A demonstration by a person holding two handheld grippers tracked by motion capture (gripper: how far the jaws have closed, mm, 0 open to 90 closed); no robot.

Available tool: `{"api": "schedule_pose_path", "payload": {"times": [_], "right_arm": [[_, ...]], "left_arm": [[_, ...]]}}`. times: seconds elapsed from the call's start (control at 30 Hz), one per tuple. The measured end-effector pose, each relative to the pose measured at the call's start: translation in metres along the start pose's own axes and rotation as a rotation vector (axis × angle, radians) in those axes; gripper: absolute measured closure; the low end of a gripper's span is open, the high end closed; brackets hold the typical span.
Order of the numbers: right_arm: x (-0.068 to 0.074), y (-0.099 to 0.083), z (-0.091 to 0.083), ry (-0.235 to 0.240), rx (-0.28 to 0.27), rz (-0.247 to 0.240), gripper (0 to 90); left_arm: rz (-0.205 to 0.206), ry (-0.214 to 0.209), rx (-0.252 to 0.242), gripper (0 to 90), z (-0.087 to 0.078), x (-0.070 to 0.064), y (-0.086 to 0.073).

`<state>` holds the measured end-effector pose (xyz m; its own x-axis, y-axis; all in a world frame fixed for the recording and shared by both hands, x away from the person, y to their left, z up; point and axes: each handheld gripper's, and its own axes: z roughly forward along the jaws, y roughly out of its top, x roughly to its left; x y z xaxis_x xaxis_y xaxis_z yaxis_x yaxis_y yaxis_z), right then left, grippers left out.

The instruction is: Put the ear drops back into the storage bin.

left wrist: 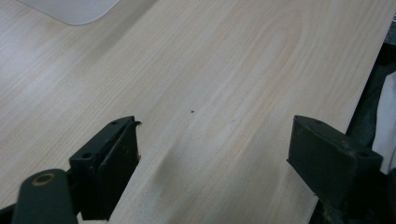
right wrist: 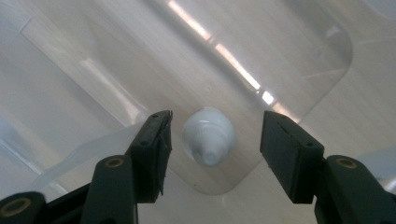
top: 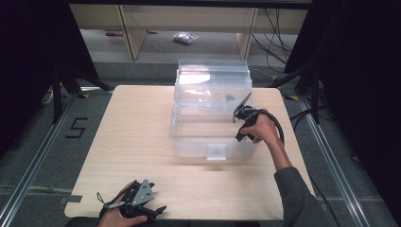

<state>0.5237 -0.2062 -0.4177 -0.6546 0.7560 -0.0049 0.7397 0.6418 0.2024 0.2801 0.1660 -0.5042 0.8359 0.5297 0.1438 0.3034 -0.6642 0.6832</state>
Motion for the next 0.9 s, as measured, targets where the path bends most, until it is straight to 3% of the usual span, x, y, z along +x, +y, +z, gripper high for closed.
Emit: {"api": "schedule_pose_path", "payload": {"times": [0.03, 0.2, 0.87, 0.9], "right_arm": [[-0.001, -0.001, -0.002, 0.004, -0.018, -0.017, 41.3], [0.000, -0.004, -0.012, 0.001, -0.071, -0.004, 35.9], [0.009, -0.019, -0.041, -0.001, -0.160, -0.007, 29.2], [0.010, -0.020, -0.041, 0.007, -0.173, -0.012, 28.7]], "left_arm": [[-0.019, -0.010, -0.015, 15.6, 0.000, -0.001, 0.000], [-0.008, -0.005, -0.006, 15.6, 0.000, -0.001, 0.000], [-0.010, -0.004, -0.006, 15.6, 0.000, -0.001, 0.000], [-0.031, -0.006, -0.008, 15.6, 0.001, -0.002, 0.000]]}}
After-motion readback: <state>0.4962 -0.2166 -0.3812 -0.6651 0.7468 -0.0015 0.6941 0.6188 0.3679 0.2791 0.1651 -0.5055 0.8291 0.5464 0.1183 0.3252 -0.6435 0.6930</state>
